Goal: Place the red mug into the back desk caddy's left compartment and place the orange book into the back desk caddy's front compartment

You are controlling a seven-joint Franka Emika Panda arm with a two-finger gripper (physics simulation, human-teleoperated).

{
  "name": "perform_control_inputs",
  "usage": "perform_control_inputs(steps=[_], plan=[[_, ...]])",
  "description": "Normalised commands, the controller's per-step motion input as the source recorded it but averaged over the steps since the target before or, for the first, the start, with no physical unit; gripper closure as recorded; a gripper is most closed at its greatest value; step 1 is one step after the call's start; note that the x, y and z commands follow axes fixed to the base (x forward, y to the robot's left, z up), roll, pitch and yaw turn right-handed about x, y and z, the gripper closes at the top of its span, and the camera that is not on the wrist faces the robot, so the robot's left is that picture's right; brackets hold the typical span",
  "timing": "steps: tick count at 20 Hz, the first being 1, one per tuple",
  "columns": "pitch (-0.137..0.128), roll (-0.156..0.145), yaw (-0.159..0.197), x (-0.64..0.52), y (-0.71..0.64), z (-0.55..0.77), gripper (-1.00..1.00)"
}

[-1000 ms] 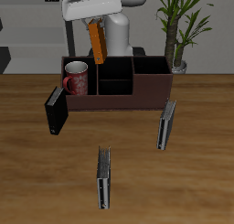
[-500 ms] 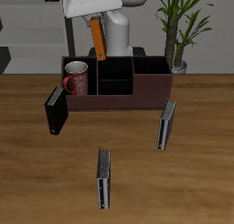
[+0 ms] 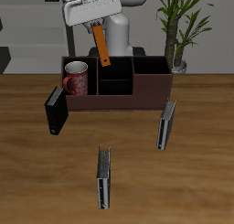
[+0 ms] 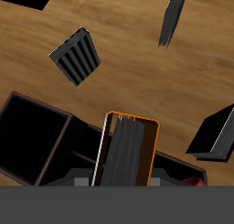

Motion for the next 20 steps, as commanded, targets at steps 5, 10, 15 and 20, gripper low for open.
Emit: perform_control_inputs(steps=[5, 10, 15, 20], plan=[[0.027, -0.012, 0.119, 0.18, -0.11, 0.03, 1.0], [0.007, 0.003, 0.17, 0.2, -0.07, 0.04, 1.0], [-0.015, -0.023, 0.141, 0.2, -0.08, 0.09, 1.0], [-0.03, -0.024, 0.158, 0.0, 0.03, 0.03, 1.0]])
